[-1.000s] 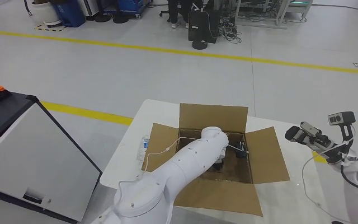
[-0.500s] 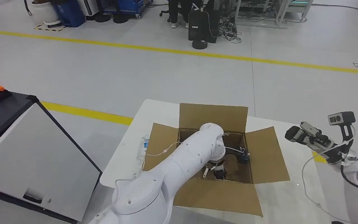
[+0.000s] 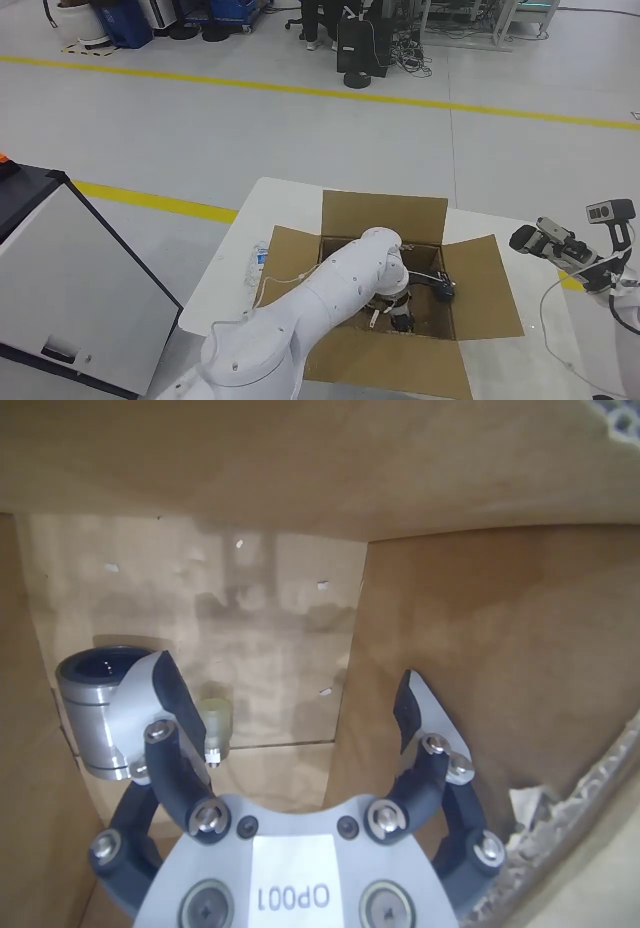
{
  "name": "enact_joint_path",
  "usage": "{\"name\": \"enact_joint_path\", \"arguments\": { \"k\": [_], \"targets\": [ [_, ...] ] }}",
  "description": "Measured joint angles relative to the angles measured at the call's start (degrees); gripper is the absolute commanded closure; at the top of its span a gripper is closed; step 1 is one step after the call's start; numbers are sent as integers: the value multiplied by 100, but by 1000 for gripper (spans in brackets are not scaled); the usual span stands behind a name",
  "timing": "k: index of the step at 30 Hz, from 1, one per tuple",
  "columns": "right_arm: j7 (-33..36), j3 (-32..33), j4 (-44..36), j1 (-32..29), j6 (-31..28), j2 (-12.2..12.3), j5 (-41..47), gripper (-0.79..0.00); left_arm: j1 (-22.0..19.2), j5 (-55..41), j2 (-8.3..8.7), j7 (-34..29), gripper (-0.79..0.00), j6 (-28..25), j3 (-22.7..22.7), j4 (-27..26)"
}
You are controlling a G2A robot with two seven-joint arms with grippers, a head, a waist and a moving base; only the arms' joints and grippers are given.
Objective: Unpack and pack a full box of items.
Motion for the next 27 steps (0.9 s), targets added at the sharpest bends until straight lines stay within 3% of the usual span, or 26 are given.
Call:
{"name": "enact_joint_path", "arguments": {
  "k": [3,9,27],
  "targets": [
    [0,0,0,0,0,0,0,-785,-66,-108,58,-233,-785,236,-7,-126],
    [0,0,0,0,0,0,0,-785,-172,-89,146,-214,-785,221,-7,-25],
    [0,0,0,0,0,0,0,-785,76,545,27,-91,-785,425,-19,389]
  ]
}}
